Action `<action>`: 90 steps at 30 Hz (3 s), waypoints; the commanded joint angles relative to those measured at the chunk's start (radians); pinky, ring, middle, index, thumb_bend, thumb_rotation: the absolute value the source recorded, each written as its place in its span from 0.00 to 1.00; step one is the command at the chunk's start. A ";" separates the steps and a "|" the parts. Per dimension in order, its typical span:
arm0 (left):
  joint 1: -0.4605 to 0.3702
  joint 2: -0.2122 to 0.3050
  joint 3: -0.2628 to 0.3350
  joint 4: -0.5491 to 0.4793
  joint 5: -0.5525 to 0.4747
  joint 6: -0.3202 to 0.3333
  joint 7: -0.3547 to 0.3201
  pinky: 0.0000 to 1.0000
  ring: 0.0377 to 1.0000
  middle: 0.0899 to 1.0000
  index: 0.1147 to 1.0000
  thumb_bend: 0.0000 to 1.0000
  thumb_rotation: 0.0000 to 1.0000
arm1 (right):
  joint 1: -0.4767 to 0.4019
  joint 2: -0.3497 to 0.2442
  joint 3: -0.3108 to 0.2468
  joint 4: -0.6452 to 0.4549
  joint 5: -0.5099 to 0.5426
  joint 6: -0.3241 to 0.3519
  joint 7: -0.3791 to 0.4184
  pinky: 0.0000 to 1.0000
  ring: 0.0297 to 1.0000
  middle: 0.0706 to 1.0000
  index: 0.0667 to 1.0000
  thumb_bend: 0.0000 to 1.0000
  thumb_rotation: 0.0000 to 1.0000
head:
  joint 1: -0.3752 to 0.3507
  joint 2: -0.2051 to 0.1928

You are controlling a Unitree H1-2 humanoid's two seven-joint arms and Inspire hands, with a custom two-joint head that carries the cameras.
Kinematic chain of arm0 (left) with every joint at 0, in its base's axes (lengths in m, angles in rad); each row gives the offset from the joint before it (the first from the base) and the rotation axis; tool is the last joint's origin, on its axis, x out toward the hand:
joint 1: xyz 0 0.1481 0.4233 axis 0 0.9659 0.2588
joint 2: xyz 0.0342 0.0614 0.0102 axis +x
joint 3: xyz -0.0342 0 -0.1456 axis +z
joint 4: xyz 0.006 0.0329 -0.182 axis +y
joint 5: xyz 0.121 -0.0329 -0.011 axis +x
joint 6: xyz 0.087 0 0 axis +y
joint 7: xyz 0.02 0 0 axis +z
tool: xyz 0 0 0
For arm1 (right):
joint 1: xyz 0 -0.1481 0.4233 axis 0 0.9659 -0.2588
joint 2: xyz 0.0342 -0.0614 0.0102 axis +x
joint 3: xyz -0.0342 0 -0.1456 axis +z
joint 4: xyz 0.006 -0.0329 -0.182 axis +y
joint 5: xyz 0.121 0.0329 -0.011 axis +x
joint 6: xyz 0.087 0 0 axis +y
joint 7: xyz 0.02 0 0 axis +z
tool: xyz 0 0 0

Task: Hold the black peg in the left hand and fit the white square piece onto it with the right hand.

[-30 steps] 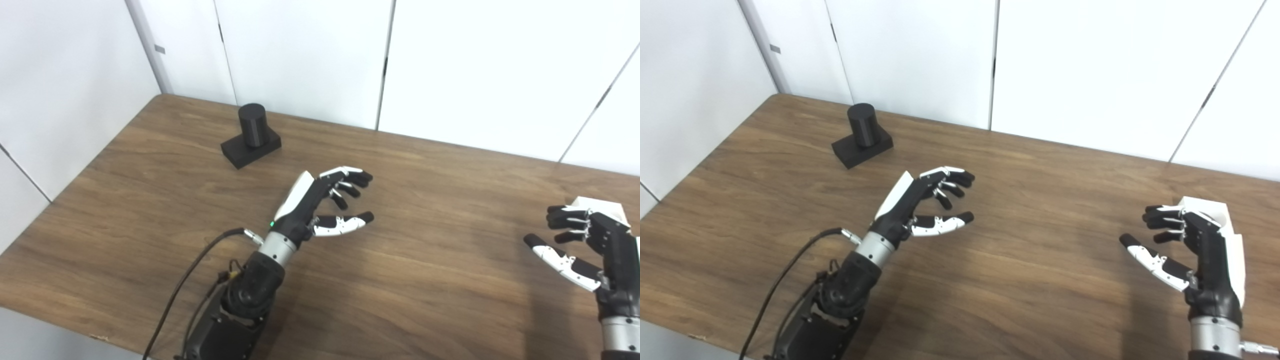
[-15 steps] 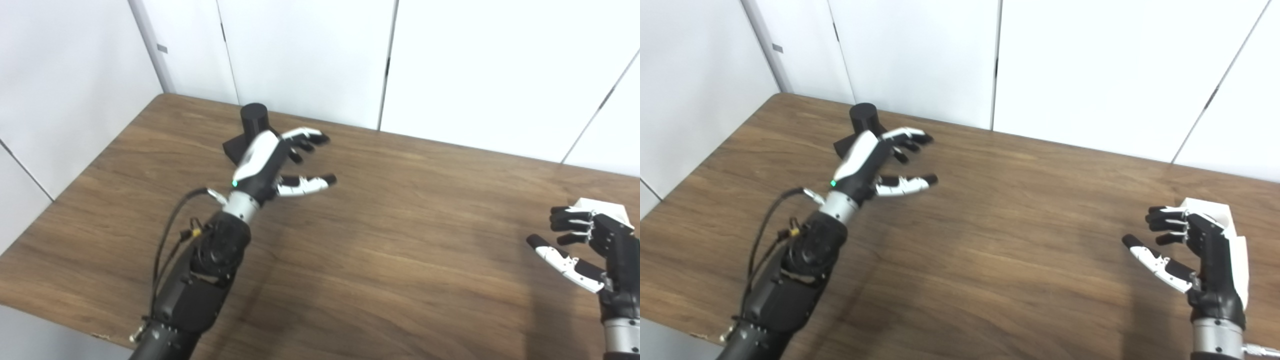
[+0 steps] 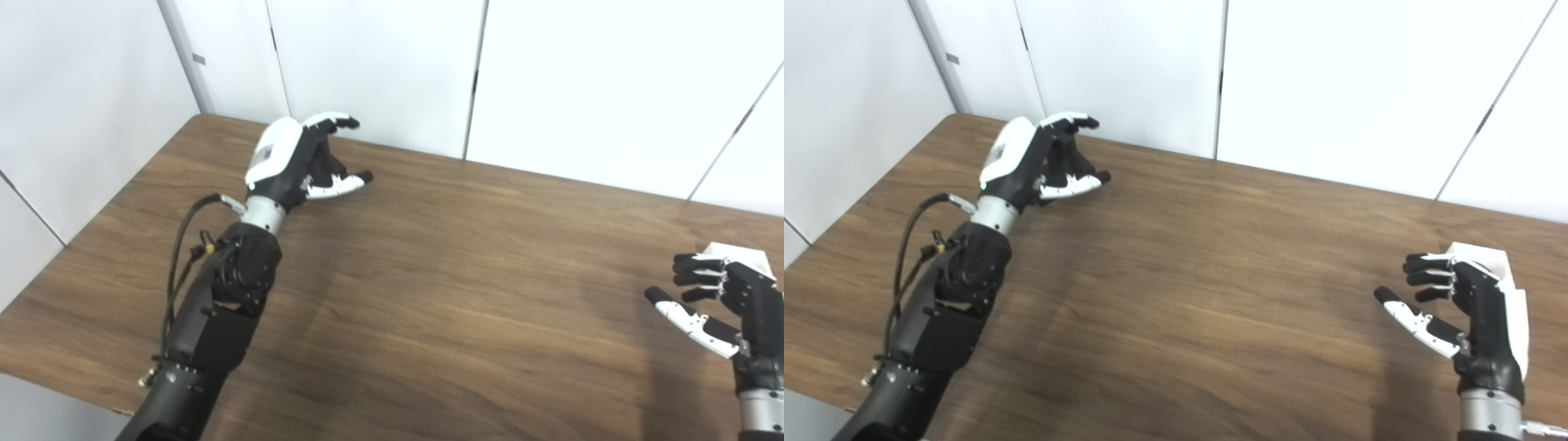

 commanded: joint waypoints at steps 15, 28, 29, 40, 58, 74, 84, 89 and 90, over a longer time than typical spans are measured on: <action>-0.141 0.139 0.001 0.161 0.110 0.013 0.083 0.75 0.88 0.83 0.71 0.81 0.30 | -0.020 -0.001 -0.009 -0.036 0.002 -0.021 -0.010 0.45 0.54 0.61 0.45 0.50 0.11 | -0.002 0.002; -0.185 0.174 -0.063 0.189 0.202 0.249 -0.025 0.86 0.98 0.96 0.87 1.00 0.49 | -0.019 0.000 -0.012 -0.045 0.010 -0.017 -0.007 0.45 0.56 0.61 0.45 0.50 0.11 | -0.004 0.002; -0.189 0.179 -0.068 0.193 0.202 0.261 -0.036 0.85 0.99 0.96 0.87 1.00 0.49 | -0.019 0.001 -0.012 -0.048 0.008 -0.016 -0.007 0.45 0.55 0.61 0.45 0.50 0.11 | -0.004 0.002; -0.216 0.204 -0.122 0.232 0.227 0.350 -0.139 0.88 1.00 0.99 0.85 1.00 0.52 | -0.017 -0.001 -0.015 -0.052 0.007 -0.012 -0.007 0.46 0.56 0.62 0.45 0.50 0.11 | -0.002 0.006; -0.240 0.171 -0.154 0.415 0.239 0.350 -0.158 0.90 1.00 0.98 0.82 1.00 0.52 | -0.013 0.001 -0.013 -0.064 -0.008 -0.007 -0.009 0.45 0.55 0.61 0.45 0.50 0.11 | -0.015 0.012; -0.264 0.171 -0.215 0.561 0.182 0.319 -0.076 0.89 0.99 0.96 0.80 0.98 0.51 | -0.006 0.010 -0.008 -0.089 -0.015 0.020 -0.009 0.45 0.55 0.61 0.45 0.50 0.11 | -0.028 0.019; -0.292 0.180 -0.264 0.617 0.142 0.278 -0.101 0.91 0.99 0.95 0.76 0.89 0.42 | -0.002 0.008 -0.009 -0.110 -0.020 0.052 -0.005 0.45 0.56 0.62 0.46 0.50 0.11 | -0.036 0.026; -0.293 0.179 -0.279 0.623 0.129 0.274 -0.098 0.89 0.98 0.93 0.69 0.86 0.40 | -0.003 0.003 -0.009 -0.107 -0.021 0.040 -0.009 0.44 0.56 0.61 0.45 0.50 0.11 | -0.033 0.032; -0.291 0.179 -0.279 0.619 0.124 0.272 -0.100 0.88 0.98 0.93 0.68 0.85 0.39 | -0.003 0.003 -0.011 -0.107 -0.019 0.041 -0.008 0.44 0.56 0.61 0.45 0.50 0.11 | -0.033 0.032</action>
